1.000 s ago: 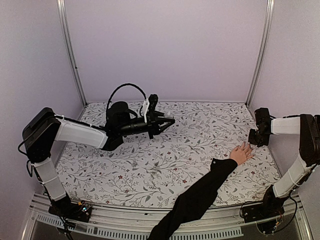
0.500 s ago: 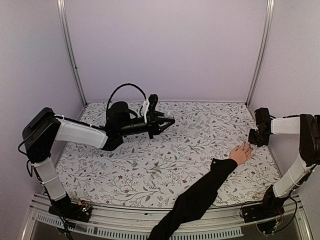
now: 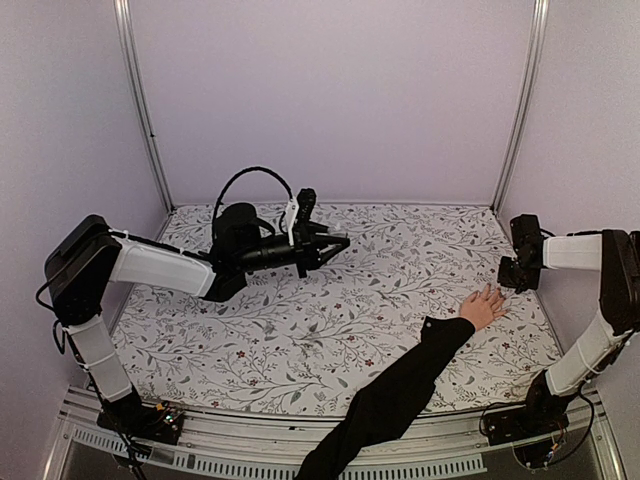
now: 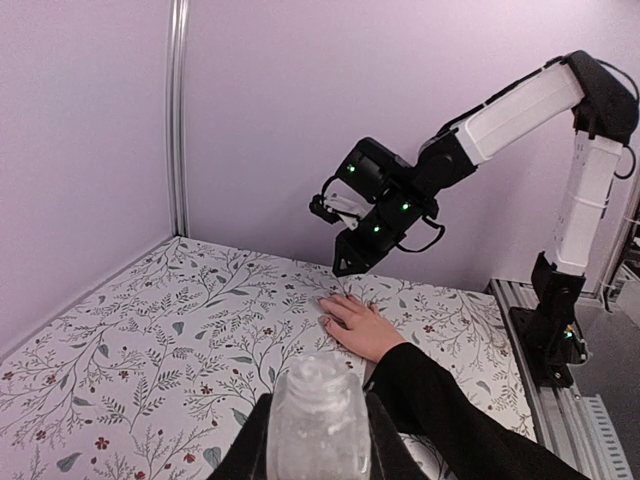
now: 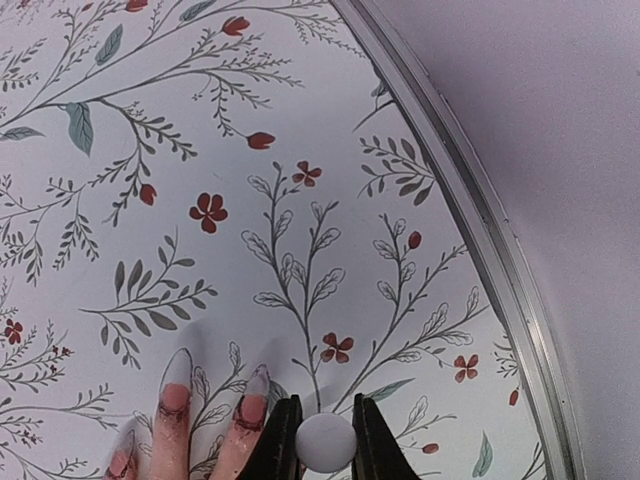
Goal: Paint the nails
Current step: Paint the nail polish on the nail.
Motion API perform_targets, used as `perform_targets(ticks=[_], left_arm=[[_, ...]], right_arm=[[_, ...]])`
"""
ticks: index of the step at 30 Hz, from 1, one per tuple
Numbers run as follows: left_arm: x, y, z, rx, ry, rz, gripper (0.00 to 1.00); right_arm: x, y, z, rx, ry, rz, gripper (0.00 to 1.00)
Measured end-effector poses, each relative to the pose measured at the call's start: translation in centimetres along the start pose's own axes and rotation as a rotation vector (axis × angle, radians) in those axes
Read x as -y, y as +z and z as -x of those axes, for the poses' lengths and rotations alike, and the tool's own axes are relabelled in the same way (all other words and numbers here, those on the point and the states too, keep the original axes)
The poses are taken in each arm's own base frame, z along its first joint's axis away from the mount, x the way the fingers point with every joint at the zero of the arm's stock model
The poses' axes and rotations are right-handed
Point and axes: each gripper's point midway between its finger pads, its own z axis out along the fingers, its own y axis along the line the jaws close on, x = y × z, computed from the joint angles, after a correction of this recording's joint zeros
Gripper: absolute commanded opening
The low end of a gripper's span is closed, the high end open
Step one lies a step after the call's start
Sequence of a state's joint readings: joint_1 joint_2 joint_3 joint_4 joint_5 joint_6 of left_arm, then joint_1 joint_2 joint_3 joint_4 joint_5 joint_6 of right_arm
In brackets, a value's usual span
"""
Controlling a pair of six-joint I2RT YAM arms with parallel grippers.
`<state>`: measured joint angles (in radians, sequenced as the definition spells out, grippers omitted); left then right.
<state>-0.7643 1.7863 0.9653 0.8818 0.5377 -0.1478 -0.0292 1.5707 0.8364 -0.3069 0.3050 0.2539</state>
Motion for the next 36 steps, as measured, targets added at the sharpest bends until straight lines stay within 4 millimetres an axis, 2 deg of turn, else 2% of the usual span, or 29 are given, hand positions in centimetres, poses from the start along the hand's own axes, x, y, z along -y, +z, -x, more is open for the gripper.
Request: perform_targets(ticks=[8,13,21,31,36], left_arm=[[0.1,-0.1,-0.1,-0.002,-0.001,0.000,0.00],[0.1,-0.2,-0.2,-0.005,-0.003,0.001,0.00],[0.1,-0.2,-0.4,-0.008,-0.005,0.002,0.00],[0.1,-0.3,-0.2,-0.006,-0.004,0.004,0.00],[0.1,-0.3,-0.2,-0.006,-0.004,0.004,0.00]], right_arm=[[0.2,-2.0,1.6,0.064,0.021,0.019,0.00],[0.0,-2.6,1.8,0.072,0.022,0.035,0.00],[-0.7,-2.7,1.1,0.055,0.010,0.058,0.00],[-0.7,-1.6,-0.4,0.009,0.008,0.055,0.00],[-0.8,-1.4,-0.6,0.005,0.008,0.058,0.00]])
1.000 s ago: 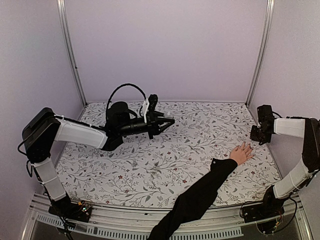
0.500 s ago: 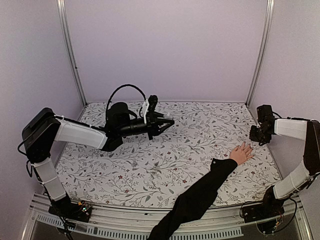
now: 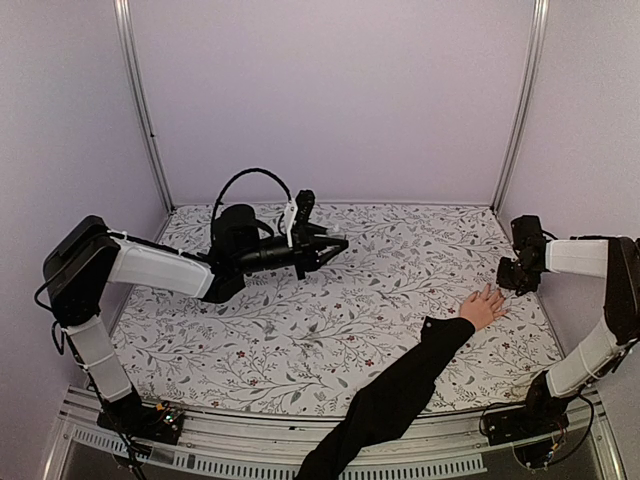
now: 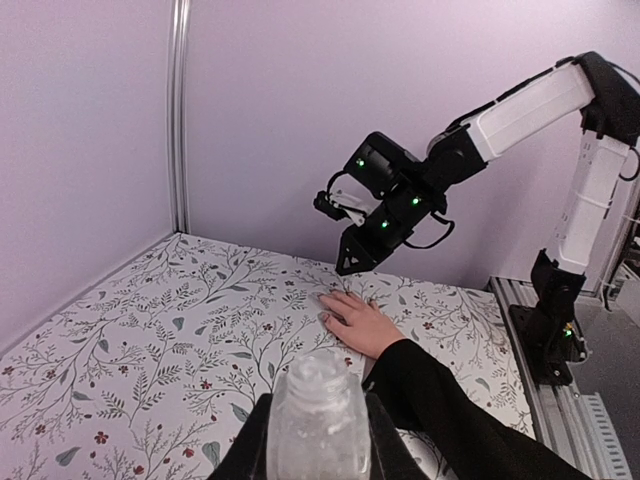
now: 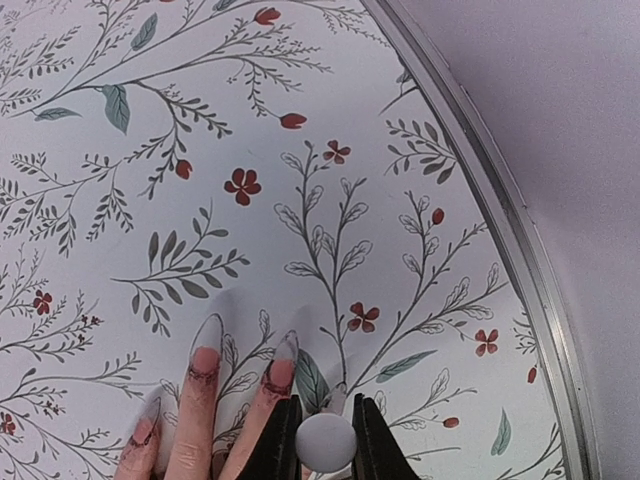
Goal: Paint the nails
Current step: Paint the nail polish on the nail.
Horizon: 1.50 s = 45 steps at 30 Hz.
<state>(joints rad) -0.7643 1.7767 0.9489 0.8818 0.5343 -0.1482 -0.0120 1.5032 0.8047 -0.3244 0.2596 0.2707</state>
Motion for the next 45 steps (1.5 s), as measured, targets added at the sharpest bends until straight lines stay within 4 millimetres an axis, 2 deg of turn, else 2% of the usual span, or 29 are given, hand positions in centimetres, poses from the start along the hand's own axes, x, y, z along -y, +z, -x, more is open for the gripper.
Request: perform_targets(ticks=[45], left_arm=[[-0.01,0.00,0.01,0.000,0.000,0.001,0.00]], right_arm=[[-0.11,1.05,-0.55,-0.015,-0.003,-0.005,0.00]])
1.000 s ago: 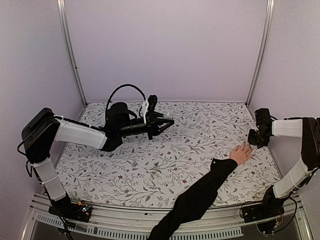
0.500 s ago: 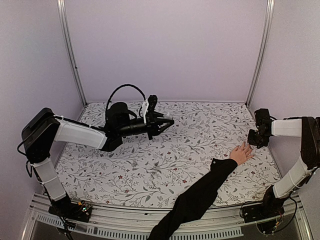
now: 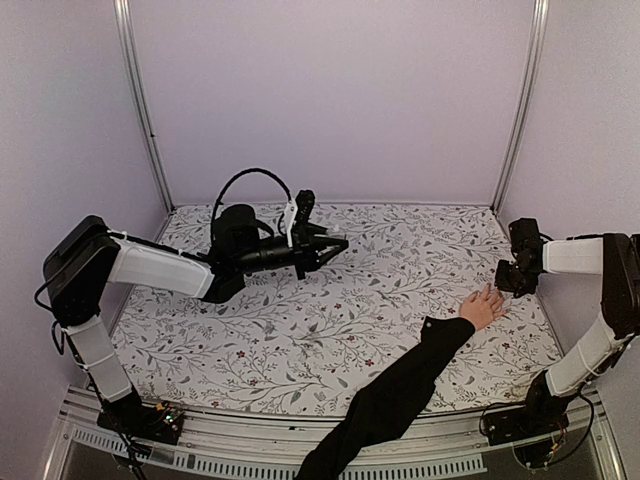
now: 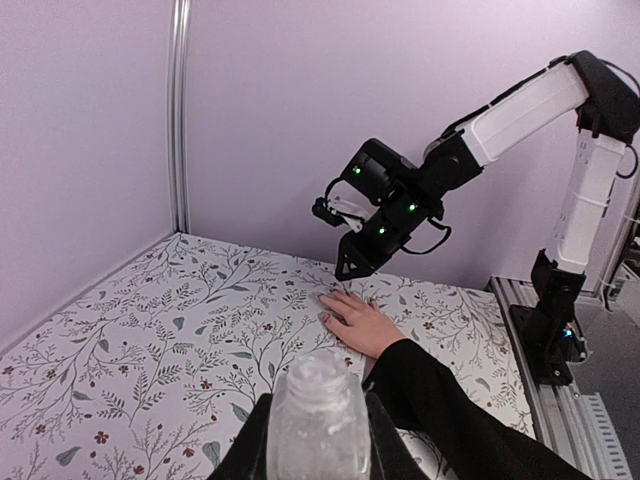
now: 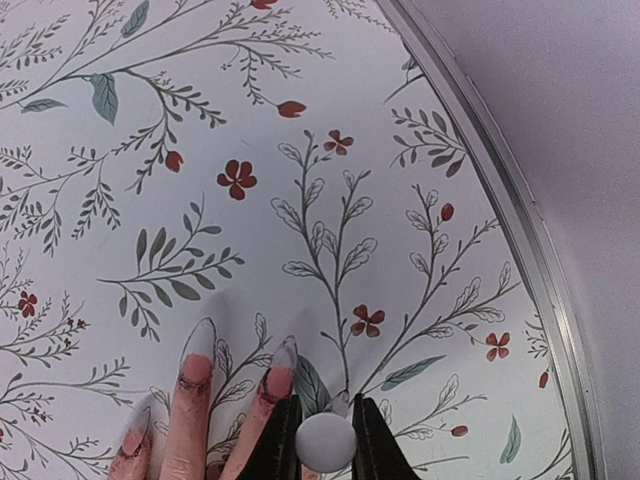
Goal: Paint the nails
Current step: Paint the nail polish on the nail.
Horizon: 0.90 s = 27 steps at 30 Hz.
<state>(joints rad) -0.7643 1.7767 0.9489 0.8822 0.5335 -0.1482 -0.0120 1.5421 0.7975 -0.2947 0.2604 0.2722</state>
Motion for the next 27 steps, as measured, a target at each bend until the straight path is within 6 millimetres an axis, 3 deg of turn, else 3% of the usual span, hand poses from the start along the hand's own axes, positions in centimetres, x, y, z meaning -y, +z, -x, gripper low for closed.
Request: perform_targets(ticks=[27], left_arm=[[-0.04,0.00,0.00,0.000,0.000,0.002,0.00]], right_arm=[[0.24,-0.03,0.10,0.006,0.001,-0.013,0.00]])
